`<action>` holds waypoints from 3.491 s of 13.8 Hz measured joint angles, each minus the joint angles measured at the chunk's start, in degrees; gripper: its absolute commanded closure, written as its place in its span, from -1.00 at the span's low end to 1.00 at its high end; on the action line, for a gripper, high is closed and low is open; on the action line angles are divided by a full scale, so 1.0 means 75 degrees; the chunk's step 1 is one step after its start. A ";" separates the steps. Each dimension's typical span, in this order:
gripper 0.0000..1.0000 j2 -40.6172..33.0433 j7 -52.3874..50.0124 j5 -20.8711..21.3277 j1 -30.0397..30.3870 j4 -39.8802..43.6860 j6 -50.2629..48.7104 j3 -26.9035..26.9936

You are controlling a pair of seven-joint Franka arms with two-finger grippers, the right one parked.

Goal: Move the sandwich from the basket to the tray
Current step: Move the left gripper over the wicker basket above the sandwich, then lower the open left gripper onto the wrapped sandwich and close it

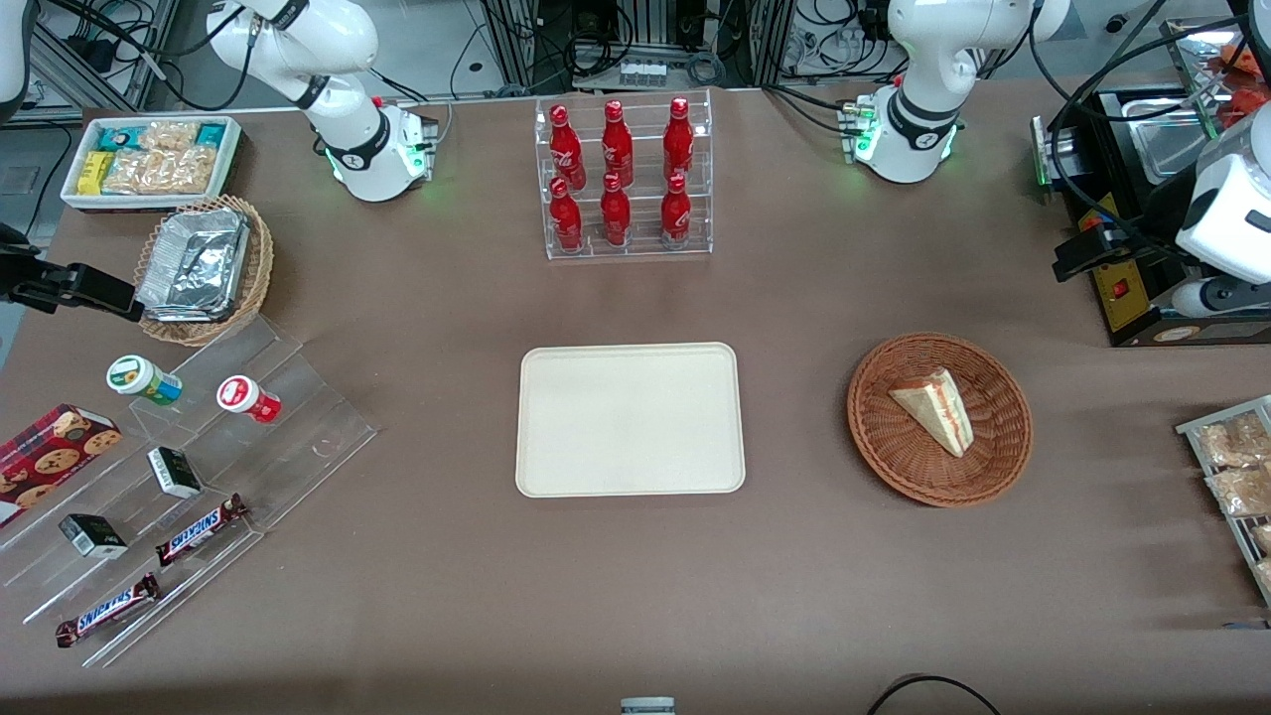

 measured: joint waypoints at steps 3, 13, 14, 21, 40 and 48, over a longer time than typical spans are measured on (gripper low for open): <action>-1.00 0.0002 0.0000 0.0000 0.0000 0.0003 0.0010 0.0001; -1.00 0.0000 -0.1913 0.0085 -0.0008 -0.2526 0.3326 -0.0012; -1.00 0.0003 -0.2406 0.0129 -0.0011 -0.2821 0.3732 -0.0072; -1.00 0.0294 -0.4091 0.0498 -0.0046 -0.4581 0.5758 -0.0479; 1.00 0.1959 -0.4936 0.0491 -0.0003 -0.5129 0.7640 -0.0426; 1.00 0.1868 -0.4895 0.0515 -0.0019 -0.4924 0.7354 -0.0439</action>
